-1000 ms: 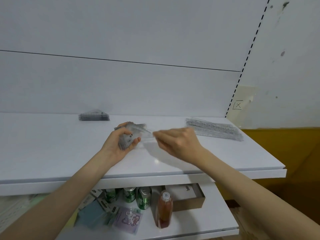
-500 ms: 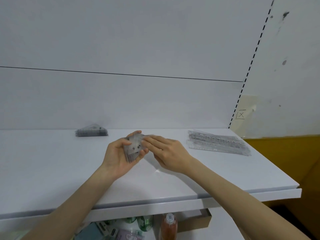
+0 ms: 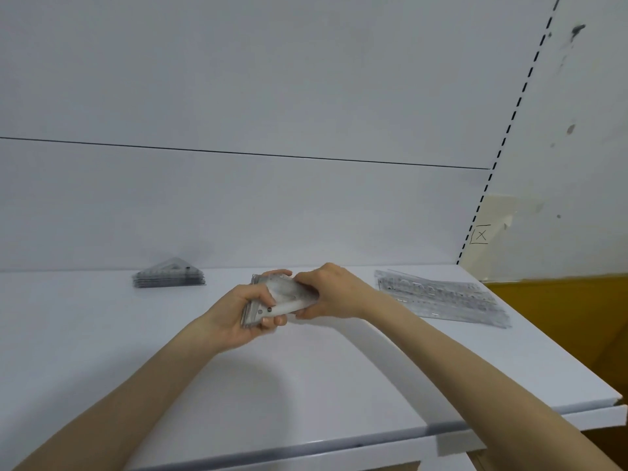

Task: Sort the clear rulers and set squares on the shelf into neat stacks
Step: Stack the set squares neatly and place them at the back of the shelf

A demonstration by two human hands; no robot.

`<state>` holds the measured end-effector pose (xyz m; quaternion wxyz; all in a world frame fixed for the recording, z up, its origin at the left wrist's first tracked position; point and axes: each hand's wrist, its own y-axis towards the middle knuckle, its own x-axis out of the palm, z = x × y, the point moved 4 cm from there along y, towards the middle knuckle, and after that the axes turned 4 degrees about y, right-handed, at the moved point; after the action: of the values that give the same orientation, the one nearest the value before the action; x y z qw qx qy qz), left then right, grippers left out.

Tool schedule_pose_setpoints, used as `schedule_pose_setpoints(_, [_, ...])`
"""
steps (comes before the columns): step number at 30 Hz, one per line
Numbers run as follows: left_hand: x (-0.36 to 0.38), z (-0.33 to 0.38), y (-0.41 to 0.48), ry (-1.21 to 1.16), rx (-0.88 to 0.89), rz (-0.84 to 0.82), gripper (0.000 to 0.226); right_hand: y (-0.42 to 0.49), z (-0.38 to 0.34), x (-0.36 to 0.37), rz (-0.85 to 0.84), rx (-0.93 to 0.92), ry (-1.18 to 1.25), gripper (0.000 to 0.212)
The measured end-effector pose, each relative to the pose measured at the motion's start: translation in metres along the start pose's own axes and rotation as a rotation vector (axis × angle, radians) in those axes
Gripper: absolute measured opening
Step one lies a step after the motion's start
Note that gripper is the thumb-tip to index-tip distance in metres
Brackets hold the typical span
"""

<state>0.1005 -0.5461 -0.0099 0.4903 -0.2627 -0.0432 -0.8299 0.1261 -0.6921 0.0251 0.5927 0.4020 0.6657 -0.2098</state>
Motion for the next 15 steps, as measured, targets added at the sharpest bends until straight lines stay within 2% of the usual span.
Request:
schedule_pose_setpoints(2, [-0.004,0.0,0.001,0.07,-0.056,0.005,0.039,0.003,0.004,0.003,-0.034,0.009,0.09,0.038])
schedule_pose_setpoints(4, [-0.009,0.0,0.003,0.157,-0.1,0.04,0.036,0.007,0.007,0.007,-0.074,0.044,0.126,0.042])
schedule_pose_setpoints(7, [-0.023,0.006,0.013,0.346,-0.103,0.105,0.046,0.014,0.019,0.017,-0.117,0.144,0.178,0.033])
schedule_pose_setpoints(12, [-0.04,0.029,0.027,0.574,0.0,0.307,0.029,0.029,0.041,0.023,-0.188,0.289,0.335,0.015])
schedule_pose_setpoints(15, [-0.047,0.036,0.032,1.034,-0.044,0.365,0.041,0.045,0.044,0.023,-0.208,0.302,0.304,0.017])
